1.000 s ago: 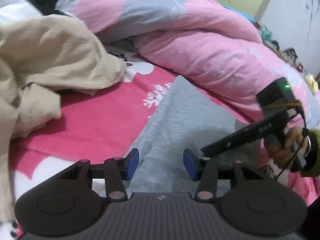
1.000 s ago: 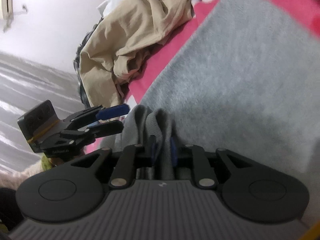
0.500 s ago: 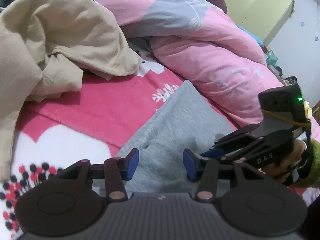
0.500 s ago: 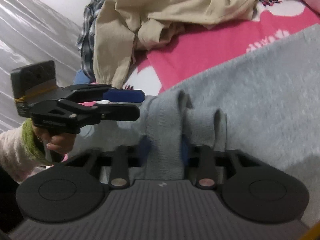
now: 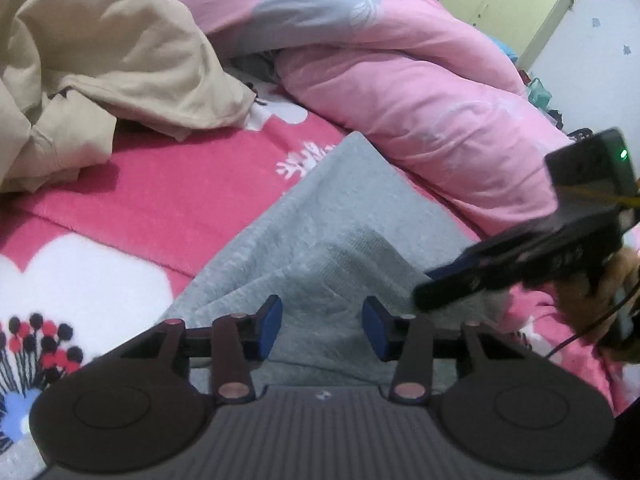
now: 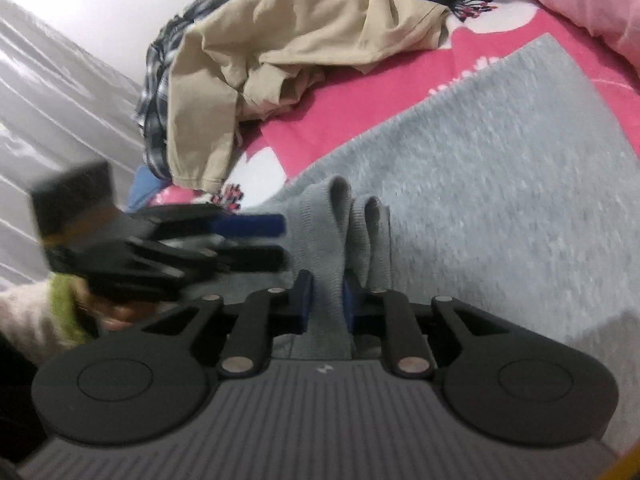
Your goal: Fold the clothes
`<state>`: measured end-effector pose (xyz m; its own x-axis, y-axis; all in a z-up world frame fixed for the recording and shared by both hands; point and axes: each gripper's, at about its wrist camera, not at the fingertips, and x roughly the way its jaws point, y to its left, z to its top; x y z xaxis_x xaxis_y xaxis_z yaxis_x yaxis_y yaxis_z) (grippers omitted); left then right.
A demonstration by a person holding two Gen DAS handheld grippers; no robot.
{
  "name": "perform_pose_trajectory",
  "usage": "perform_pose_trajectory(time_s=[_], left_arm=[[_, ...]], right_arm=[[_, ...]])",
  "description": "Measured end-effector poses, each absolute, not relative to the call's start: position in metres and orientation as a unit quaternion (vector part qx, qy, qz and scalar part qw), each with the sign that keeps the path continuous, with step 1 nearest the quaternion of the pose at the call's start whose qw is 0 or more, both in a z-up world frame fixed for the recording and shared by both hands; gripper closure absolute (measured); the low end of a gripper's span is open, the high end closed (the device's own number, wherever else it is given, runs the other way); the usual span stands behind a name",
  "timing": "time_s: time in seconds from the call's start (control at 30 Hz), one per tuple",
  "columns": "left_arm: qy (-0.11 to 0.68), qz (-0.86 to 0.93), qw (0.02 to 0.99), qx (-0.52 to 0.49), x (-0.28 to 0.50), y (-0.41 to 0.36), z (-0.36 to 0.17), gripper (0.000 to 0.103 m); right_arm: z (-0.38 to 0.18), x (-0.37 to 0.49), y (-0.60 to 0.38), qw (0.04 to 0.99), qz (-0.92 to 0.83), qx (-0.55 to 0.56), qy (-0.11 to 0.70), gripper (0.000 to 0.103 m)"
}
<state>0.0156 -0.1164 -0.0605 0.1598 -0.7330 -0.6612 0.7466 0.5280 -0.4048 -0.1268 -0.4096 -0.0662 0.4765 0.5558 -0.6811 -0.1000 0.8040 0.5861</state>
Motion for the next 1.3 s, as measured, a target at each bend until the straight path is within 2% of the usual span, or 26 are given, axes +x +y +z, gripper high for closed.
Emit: perform_pose_trajectory(time_s=[0.03, 0.1, 0.17, 0.4, 0.57, 0.67, 0.77, 0.83, 0.87, 0.9, 1.0, 1.3], left_arm=[[0.429, -0.487, 0.761, 0.007, 0.016, -0.116, -0.06, 0.055], [0.428, -0.487, 0.761, 0.004, 0.016, -0.115, -0.062, 0.054], [0.428, -0.487, 0.761, 0.001, 0.017, -0.114, -0.064, 0.053], [0.41, -0.489, 0.77, 0.012, 0.011, -0.117, -0.064, 0.051], [0.379, -0.492, 0.783, 0.042, -0.002, -0.119, -0.064, 0.049], [0.372, -0.491, 0.786, 0.044, -0.005, -0.118, -0.065, 0.049], [0.368, -0.49, 0.789, 0.045, -0.007, -0.118, -0.065, 0.048], [0.365, -0.49, 0.79, 0.05, -0.008, -0.119, -0.065, 0.045], [0.364, -0.49, 0.79, 0.055, -0.01, -0.12, -0.065, 0.045], [0.362, -0.49, 0.791, 0.059, -0.011, -0.12, -0.065, 0.045], [0.376, -0.486, 0.787, 0.047, -0.01, -0.117, -0.059, 0.046], [0.392, -0.459, 0.794, -0.078, -0.009, -0.046, 0.009, 0.044]], right_arm=[[-0.061, -0.129, -0.414, 0.83, 0.193, 0.237, 0.467, 0.081], [-0.053, -0.131, -0.426, 0.838, 0.185, 0.24, 0.454, 0.054], [-0.06, -0.122, -0.435, 0.826, 0.191, 0.271, 0.455, 0.044], [-0.1, -0.085, -0.431, 0.773, 0.236, 0.328, 0.489, 0.033], [-0.095, -0.079, -0.424, 0.763, 0.257, 0.336, 0.489, 0.031], [-0.093, -0.079, -0.414, 0.775, 0.254, 0.304, 0.493, 0.032], [-0.099, -0.079, -0.412, 0.766, 0.249, 0.321, 0.498, 0.034], [-0.099, -0.082, -0.407, 0.766, 0.256, 0.312, 0.499, 0.042], [-0.099, -0.084, -0.403, 0.77, 0.254, 0.303, 0.501, 0.052], [-0.099, -0.084, -0.401, 0.773, 0.246, 0.298, 0.504, 0.068], [-0.095, -0.086, -0.402, 0.779, 0.232, 0.297, 0.501, 0.082], [-0.026, -0.086, -0.428, 0.817, 0.228, 0.275, 0.452, 0.084]])
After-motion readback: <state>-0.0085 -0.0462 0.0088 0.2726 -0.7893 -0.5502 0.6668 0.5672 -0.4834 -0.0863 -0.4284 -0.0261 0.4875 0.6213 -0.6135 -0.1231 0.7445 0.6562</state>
